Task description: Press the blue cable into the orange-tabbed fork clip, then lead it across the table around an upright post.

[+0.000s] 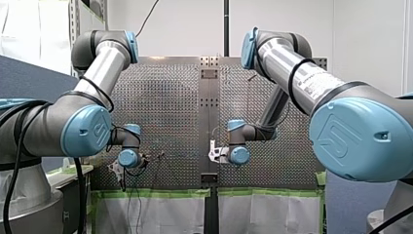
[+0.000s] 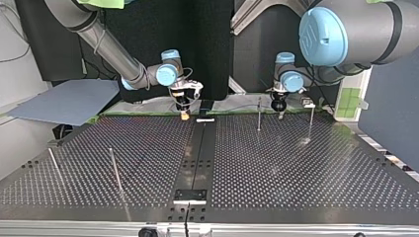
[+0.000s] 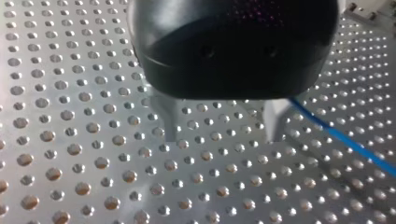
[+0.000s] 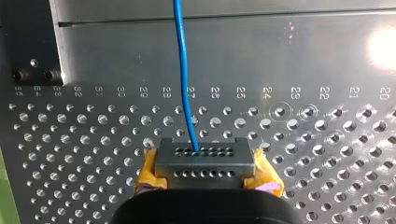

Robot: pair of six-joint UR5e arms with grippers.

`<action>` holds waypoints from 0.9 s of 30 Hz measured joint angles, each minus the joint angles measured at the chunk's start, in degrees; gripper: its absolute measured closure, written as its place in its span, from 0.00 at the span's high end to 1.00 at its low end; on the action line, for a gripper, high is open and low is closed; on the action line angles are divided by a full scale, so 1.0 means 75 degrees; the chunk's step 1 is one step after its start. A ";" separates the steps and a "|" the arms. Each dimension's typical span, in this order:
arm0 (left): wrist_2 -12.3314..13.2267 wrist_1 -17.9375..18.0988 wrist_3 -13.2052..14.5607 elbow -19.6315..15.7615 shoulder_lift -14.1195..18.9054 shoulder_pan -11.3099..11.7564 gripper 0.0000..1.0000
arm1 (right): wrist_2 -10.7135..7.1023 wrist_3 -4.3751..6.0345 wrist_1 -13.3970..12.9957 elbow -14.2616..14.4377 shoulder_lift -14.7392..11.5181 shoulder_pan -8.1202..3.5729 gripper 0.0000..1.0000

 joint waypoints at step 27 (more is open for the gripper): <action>0.0250 0.0104 0.0274 -0.0002 0.0000 -0.0033 1.00 | 0.0280 -0.0352 0.1490 -0.0786 -0.0392 0.0041 0.01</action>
